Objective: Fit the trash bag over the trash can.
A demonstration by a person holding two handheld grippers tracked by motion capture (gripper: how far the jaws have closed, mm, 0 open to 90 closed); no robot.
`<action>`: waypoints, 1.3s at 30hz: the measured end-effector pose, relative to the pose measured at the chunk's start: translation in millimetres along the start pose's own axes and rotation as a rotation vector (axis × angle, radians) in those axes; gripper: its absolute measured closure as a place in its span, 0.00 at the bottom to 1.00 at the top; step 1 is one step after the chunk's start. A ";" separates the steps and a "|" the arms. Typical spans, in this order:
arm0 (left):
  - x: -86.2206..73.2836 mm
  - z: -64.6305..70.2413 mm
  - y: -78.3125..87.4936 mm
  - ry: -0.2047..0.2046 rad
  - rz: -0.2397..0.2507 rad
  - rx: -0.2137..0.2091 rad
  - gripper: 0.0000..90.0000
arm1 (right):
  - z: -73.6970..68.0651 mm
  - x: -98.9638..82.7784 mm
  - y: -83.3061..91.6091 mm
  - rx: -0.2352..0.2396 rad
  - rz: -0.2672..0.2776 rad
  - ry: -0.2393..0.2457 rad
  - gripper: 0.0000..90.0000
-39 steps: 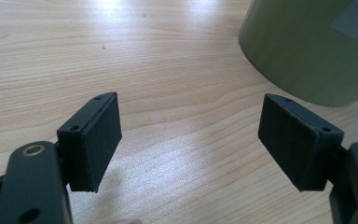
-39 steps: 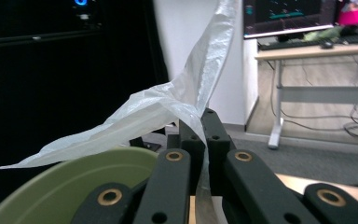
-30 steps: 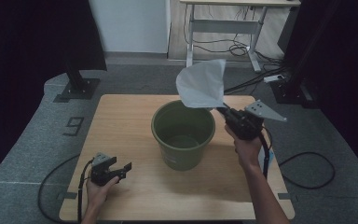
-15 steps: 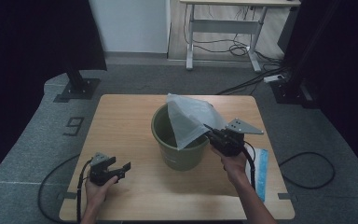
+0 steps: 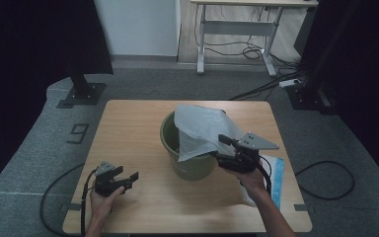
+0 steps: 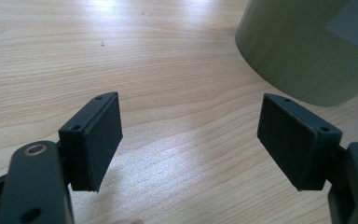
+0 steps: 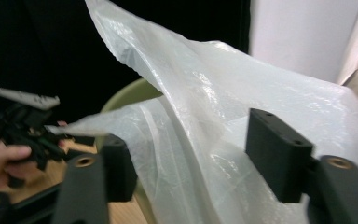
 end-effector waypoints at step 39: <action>0.4 4.4 -3.4 0.009 -0.003 0.005 0.24 | 31.8 -91.6 61.0 -0.131 -0.072 -0.055 0.30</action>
Point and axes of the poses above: each handheld gripper's, and its own axes: y roughly backward along the jaws, x roughly out of its top, z roughly to its right, the point moved 10 cm from there along -y, roughly forward along the jaws, and after that the axes turned 6 degrees about x, right-handed, at the moved point
